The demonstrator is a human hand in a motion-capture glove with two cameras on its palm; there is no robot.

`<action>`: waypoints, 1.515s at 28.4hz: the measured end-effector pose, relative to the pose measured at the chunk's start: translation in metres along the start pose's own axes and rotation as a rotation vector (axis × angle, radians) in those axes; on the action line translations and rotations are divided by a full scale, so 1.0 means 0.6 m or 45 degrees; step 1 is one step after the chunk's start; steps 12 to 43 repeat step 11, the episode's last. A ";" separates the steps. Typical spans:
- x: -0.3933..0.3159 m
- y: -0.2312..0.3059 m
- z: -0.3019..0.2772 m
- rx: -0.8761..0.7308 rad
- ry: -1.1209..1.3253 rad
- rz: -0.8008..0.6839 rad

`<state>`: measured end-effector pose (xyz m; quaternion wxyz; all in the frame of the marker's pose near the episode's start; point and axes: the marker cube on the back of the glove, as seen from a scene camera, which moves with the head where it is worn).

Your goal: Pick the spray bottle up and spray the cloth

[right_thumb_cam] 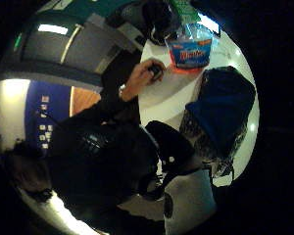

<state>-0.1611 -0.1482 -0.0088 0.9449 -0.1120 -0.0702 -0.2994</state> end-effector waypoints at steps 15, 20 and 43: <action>-0.042 0.059 0.018 -0.017 0.067 -0.131; -0.042 0.059 0.018 -0.017 0.067 -0.131; -0.042 0.059 0.018 -0.017 0.067 -0.131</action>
